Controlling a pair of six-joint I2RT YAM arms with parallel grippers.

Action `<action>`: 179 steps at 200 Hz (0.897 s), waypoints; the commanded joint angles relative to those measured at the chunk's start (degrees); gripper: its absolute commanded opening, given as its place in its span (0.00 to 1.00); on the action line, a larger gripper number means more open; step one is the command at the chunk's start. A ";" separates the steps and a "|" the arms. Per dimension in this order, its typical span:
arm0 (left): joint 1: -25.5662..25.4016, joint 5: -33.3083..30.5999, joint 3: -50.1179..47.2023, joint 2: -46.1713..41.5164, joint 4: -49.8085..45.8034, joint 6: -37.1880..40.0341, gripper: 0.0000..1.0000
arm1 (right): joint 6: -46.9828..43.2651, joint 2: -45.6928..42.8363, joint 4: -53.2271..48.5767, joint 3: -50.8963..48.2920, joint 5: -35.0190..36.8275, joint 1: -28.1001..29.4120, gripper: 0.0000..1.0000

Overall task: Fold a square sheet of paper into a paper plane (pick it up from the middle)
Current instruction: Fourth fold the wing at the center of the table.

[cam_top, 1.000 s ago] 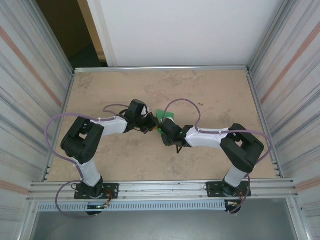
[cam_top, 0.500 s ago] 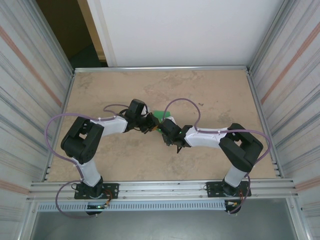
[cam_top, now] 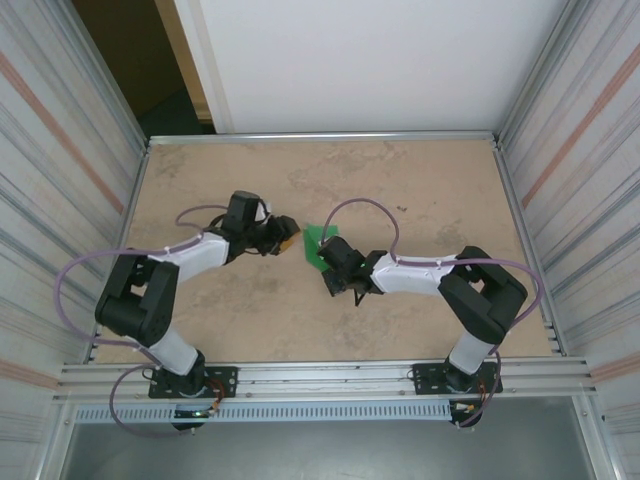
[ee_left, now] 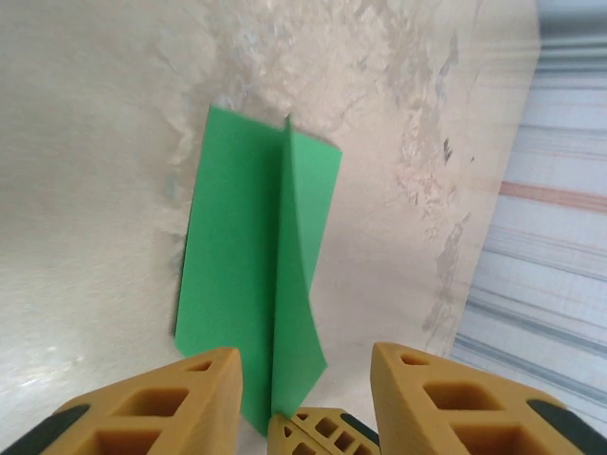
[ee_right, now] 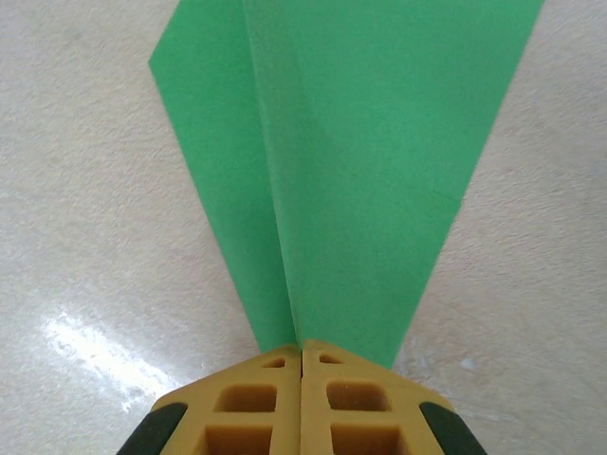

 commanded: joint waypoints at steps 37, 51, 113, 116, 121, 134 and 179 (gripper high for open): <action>-0.15 1.68 -9.74 -1.27 11.30 -2.19 0.44 | -1.16 -4.59 7.51 -5.41 -17.30 -6.25 0.04; -0.69 2.54 -10.61 -0.12 14.26 -2.56 0.44 | -1.08 -5.09 8.95 -6.30 -21.75 -8.01 0.03; -4.97 3.17 -8.72 4.16 18.59 0.40 0.44 | 2.65 -2.83 13.54 -7.57 -37.11 -15.20 0.03; -5.13 3.27 -8.63 4.35 18.81 0.56 0.44 | 2.80 -2.60 13.74 -7.58 -37.69 -15.44 0.03; -5.36 3.41 -8.59 4.64 19.34 0.89 0.44 | 3.04 -2.29 14.13 -7.61 -38.60 -15.82 0.02; -5.90 3.56 -8.32 5.49 20.30 1.46 0.44 | 3.79 -1.62 14.82 -7.64 -40.68 -16.81 0.02; -6.83 5.20 -7.00 7.98 24.16 2.62 0.44 | 5.69 -0.20 18.03 -8.49 -46.21 -19.83 0.02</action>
